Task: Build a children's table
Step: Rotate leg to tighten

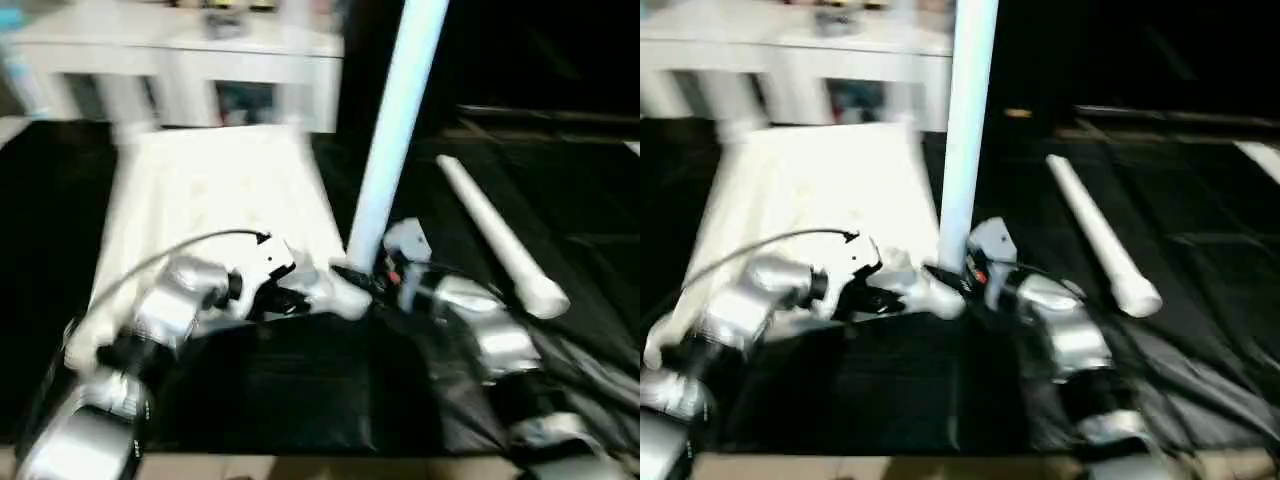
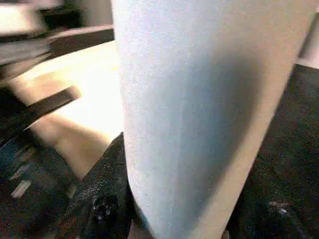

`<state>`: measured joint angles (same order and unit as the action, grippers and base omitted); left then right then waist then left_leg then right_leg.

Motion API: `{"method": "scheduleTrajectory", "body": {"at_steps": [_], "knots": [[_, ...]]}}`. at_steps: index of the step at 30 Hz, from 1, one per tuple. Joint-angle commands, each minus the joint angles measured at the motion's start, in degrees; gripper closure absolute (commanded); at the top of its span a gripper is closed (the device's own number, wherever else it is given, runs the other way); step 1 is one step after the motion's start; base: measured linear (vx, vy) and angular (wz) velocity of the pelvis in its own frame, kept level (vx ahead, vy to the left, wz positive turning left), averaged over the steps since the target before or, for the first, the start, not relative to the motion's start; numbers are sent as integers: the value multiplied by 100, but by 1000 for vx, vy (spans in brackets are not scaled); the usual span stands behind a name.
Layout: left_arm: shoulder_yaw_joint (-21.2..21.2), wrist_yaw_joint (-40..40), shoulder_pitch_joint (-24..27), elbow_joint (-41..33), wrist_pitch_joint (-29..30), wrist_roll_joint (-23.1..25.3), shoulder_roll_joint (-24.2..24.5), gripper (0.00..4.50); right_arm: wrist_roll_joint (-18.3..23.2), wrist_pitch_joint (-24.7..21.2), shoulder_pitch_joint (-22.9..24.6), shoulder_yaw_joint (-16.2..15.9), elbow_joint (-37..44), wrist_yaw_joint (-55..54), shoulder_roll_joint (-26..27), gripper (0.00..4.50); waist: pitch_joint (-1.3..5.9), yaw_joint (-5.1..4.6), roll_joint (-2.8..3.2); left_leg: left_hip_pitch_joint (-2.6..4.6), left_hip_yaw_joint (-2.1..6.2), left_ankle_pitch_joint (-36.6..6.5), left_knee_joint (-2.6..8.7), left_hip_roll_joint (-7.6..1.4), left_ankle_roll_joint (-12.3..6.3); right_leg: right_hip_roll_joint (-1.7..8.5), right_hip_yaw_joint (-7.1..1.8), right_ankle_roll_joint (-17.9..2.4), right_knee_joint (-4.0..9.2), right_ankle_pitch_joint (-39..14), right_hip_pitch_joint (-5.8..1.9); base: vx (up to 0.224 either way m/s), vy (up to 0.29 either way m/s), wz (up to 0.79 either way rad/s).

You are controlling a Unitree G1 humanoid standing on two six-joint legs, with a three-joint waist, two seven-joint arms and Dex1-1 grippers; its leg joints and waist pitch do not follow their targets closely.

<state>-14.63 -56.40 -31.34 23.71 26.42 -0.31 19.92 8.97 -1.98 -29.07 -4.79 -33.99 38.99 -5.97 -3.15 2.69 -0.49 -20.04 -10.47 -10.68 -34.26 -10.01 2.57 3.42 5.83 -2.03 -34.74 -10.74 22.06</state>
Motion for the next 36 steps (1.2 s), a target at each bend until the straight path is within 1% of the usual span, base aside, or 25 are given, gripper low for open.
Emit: {"method": "scheduleTrajectory", "body": {"at_steps": [1, 2, 3, 4, 5, 7, 11, 12, 13, 14, 16, 17, 18, 19, 21, 22, 24, 25, 26, 30, 31, 33, 34, 35, 36], "knots": [[391, 504, -42, -863, 450, -289, -239, 450, -223, -379, -12, -16, -766, -598, 176, 257, 316, 7, -9, 22, 230, -1665, 451, -380, 13, 669, -395, -860, 570, -2613, -215, 0, 0, 0], [391, 504, -42, -863, 450, -289, -239, 450, -223, -379, -12, -16, -766, -598, 176, 257, 297, -15, 7, 4, 213, -1617, 441, -339, -53, 629, -379, -820, 606, -2649, -206, 0, 0, 0], [328, 659, 21, -1118, 680, -288, -425, 450, -272, -414, -195, 9, -1051, -899, 287, 257, 304, -17, 6, 16, 210, -1604, 438, -343, -75, 625, -386, -810, 606, -2624, -200, 0, 0, 0], [289, 726, 36, -1210, 773, -288, -528, 450, -273, -441, -297, 35, -1193, -1038, 353, 257, 317, -41, -10, 8, 211, -1574, 437, -363, -69, 640, -399, -872, 572, -2508, -202, 0, 0, 0], [230, 797, 37, -1267, 833, -270, -634, 450, -248, -495, -413, 75, -1337, -1161, 434, 257, 312, -61, -19, -33, 219, -1480, 445, -354, -86, 623, -376, -904, 557, -2423, -232, 0, 0, 0], [118, 1023, 21, -1305, 910, -126, -794, 450, -235, -573, -596, 108, -1503, -1251, 600, 257, 319, -63, -24, -24, 197, -1359, 422, -342, -149, 615, -393, -900, 566, -2286, -221, 0, 0, 0], [111, 1204, -1, -1329, 1006, -62, -817, 450, -297, -545, -640, 62, -1554, -1256, 630, 257, 325, -44, -38, -11, 174, -1260, 422, -347, -200, 601, -402, -934, 546, -2041, -217, 0, 0, 0], [111, 1238, -10, -1323, 1014, -61, -814, 450, -309, -544, -644, 37, -1577, -1226, 628, 257, 328, -32, -18, -8, 175, -1239, 423, -349, -204, 596, -402, -975, 533, -1950, -214, 0, 0, 0], [110, 1252, -10, -1331, 1025, -61, -813, 450, -312, -540, -648, 32, -1590, -1220, 629, 257, 321, -35, -22, -13, 174, -1260, 428, -350, -202, 595, -401, -981, 534, -1951, -216, 0, 0, 0], [108, 1281, -9, -1336, 1036, -62, -809, 450, -295, -526, -649, 34, -1614, -1160, 633, 257, 312, -33, 2, -8, 179, -1345, 433, -349, -182, 600, -399, -954, 547, -2064, -217, 0, 0, 0], [103, 1311, -6, -1345, 1053, -70, -808, 450, -278, -504, -662, 45, -1646, -1134, 633, 257, 309, -42, -5, 2, 181, -1425, 438, -355, -159, 595, -397, -934, 561, -2136, -206, 0, 0, 0], [104, 1342, -4, -1353, 1071, -71, -816, 450, -238, -474, -685, 91, -1678, -1071, 643, 257, 301, -49, 2, 16, 184, -1554, 439, -350, -132, 597, -393, -901, 584, -2290, -195, 0, 0, 0], [105, 1352, -3, -1356, 1076, -66, -820, 450, -229, -468, -692, 108, -1687, -1051, 648, 222, 301, -49, 2, 16, 184, -1554, 439, -350, -132, 597, -393, -901, 584, -2290, -195, 0, 0, 0], [106, 1373, -4, -1346, 1072, -57, -827, 450, -215, -434, -707, 154, -1698, -1025, 662, 201, 296, -46, 17, 19, 191, -1611, 439, -349, -119, 604, -395, -860, 596, -2413, -193, 0, 0, 0], [111, 1392, -14, -1312, 1046, -51, -826, 450, -207, -374, -706, 176, -1674, -1011, 669, 182, 304, -51, 11, 21, 195, -1609, 442, -354, -116, 599, -396, -865, 596, -2388, -190, 0, 0, 0], [112, 1404, -21, -1295, 1035, -53, -822, 450, -202, -342, -708, 181, -1667, -999, 671, 182, 321, -31, 15, 18, 188, -1523, 435, -357, -116, 604, -407, -903, 579, -2223, -193, 0, 0, 0], [121, 1407, -43, -1252, 1013, -59, -810, 450, -325, -163, -680, 79, -1618, -997, 617, 143, 329, -25, 16, -4, 190, -1408, 445, -370, -129, 595, -409, -962, 545, -1984, -207, 0, 0, 0], [128, 1406, -55, -1226, 997, -62, -800, 450, -384, -92, -670, 37, -1605, -1021, 593, 143, 327, -22, 22, -9, 183, -1364, 446, -370, -142, 590, -409, -1039, 521, -1767, -209, 0, 0, 0], [139, 1403, -69, -1193, 969, -63, -787, 450, -355, -111, -632, 27, -1534, -927, 576, 139, 324, -23, 19, -11, 178, -1377, 444, -365, -149, 594, -408, -1057, 525, -1762, -211, 0, 0, 0], [151, 1359, -110, -1090, 835, -62, -713, 450, -278, -149, -473, 47, -1271, -679, 476, 101, 325, -3, 20, -16, 176, -1385, 441, -363, -173, 596, -411, -999, 539, -1840, -220, 0, 0, 0], [150, 1336, -118, -1072, 798, -61, -694, 450, -247, -178, -429, 71, -1196, -615, 448, 96, 338, 6, 12, -35, 179, -1287, 439, -364, -191, 598, -415, -1000, 518, -1721, -238, 0, 0, 0], [132, 1218, -132, -1019, 675, -71, -625, 450, -163, -203, -282, 131, -957, -425, 344, 88, 351, 9, 16, -44, 170, -1156, 423, -358, -239, 596, -414, -1075, 505, -1512, -242, 0, 0, 0], [122, 1160, -135, -994, 630, -77, -594, 450, -113, -220, -212, 150, -837, -333, 293, 62, 351, 19, 20, -51, 172, -1131, 421, -353, -267, 594, -413, -1076, 507, -1475, -249, 0, 0, 0], [111, 1096, -139, -964, 584, -83, -559, 450, -55, -247, -135, 166, -701, -226, 237, 55, 373, 49, 16, -62, 155, -966, 405, -352, -340, 584, -410, -1084, 482, -1201, -257, 0, 0, 0], [98, 1014, -147, -921, 533, -90, -514, 450, 20, -282, -42, 183, -536, -98, 167, 53, 381, 50, 21, -72, 168, -897, 403, -363, -351, 591, -412, -1109, 449, -1095, -264, 0, 0, 0]]}}
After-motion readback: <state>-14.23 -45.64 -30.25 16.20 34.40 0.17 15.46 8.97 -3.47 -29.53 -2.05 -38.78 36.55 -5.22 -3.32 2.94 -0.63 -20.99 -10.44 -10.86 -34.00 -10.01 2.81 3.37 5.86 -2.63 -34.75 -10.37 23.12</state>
